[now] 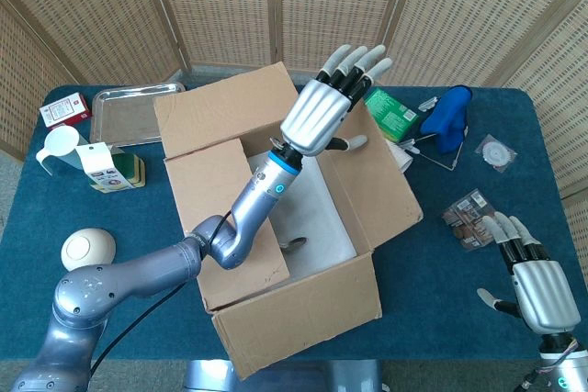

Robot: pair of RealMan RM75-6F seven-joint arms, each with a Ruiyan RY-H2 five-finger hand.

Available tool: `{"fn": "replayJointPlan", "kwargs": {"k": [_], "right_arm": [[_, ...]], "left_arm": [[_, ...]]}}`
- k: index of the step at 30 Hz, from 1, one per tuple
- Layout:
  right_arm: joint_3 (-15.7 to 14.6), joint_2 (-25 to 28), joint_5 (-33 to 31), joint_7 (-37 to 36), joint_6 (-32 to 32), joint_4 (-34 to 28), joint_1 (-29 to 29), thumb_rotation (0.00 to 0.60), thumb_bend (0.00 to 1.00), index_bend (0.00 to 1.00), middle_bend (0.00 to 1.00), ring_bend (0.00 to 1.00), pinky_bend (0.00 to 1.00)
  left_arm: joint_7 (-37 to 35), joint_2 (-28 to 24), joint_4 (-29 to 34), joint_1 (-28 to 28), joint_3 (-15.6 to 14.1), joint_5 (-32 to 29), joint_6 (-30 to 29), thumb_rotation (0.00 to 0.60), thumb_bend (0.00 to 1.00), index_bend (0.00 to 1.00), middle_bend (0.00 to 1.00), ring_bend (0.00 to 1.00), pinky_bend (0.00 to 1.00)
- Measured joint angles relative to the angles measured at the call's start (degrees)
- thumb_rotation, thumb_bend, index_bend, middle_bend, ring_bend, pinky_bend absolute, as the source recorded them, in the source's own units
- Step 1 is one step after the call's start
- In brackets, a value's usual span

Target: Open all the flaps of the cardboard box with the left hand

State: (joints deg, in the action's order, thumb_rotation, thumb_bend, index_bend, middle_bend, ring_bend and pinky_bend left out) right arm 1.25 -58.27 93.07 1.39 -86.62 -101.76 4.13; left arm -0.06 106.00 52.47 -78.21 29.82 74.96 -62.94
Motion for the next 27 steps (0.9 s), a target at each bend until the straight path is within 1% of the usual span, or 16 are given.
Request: {"fn": "replayJointPlan", "kwargs": {"k": [3, 9, 14, 17, 20, 22, 24, 27], "right_arm": [[-0.1, 0.1, 0.1, -0.2, 0.3, -0.1, 0.1, 0.6, 0.0, 0.0, 0.0, 0.0, 0.23], [-0.1, 0.2, 0.2, -0.5, 0.4, -0.2, 0.2, 0.6, 0.0, 0.0, 0.0, 0.0, 0.23], [-0.2, 0.2, 0.1, -0.7, 0.5, 0.0, 0.2, 0.6, 0.0, 0.0, 0.0, 0.0, 0.23], [-0.2, 0.2, 0.2, -0.6, 0.5, 0.0, 0.2, 0.6, 0.0, 0.0, 0.0, 0.0, 0.23], [-0.2, 0.2, 0.2, -0.3, 0.7, -0.2, 0.3, 0.6, 0.0, 0.0, 0.0, 0.0, 0.23], [-0.3, 0.1, 0.3, 0.0, 0.8, -0.2, 0.4, 0.6, 0.0, 0.0, 0.0, 0.0, 0.23], [-0.3, 0.0, 0.4, 0.3, 0.9, -0.3, 0.4, 0.6, 0.0, 0.0, 0.0, 0.0, 0.23], [-0.4, -0.1, 0.5, 0.6, 1.0, -0.3, 0.4, 0.6, 0.0, 0.0, 0.0, 0.0, 0.23]], "left_arm": [[0.1, -0.4, 0.5, 0.6, -1.0, -0.2, 0.5, 0.6, 0.48, 0.0, 0.0, 0.0, 0.06], [0.4, -0.8, 2.3, 2.9, -4.4, -0.6, 2.1, 0.6, 0.48, 0.0, 0.0, 0.0, 0.07], [0.6, -2.0, 3.8, 4.0, -5.7, -0.7, 2.9, 0.6, 0.48, 0.0, 0.0, 0.0, 0.06], [1.0, -3.8, 5.3, 4.6, -6.5, -0.3, 3.7, 0.6, 0.48, 0.0, 0.0, 0.0, 0.06], [1.7, -7.0, 7.8, 5.3, -7.5, -0.2, 5.7, 0.6, 0.48, 0.0, 0.0, 0.0, 0.07], [2.5, -10.4, 11.2, 6.2, -8.2, -0.7, 8.0, 0.6, 0.48, 0.0, 0.0, 0.0, 0.08], [3.4, -13.3, 14.1, 6.8, -8.7, -1.6, 10.1, 0.6, 0.48, 0.04, 0.0, 0.0, 0.07], [4.7, -18.2, 18.8, 7.6, -9.4, -3.6, 14.4, 0.6, 0.48, 0.15, 0.0, 0.0, 0.05]]}}
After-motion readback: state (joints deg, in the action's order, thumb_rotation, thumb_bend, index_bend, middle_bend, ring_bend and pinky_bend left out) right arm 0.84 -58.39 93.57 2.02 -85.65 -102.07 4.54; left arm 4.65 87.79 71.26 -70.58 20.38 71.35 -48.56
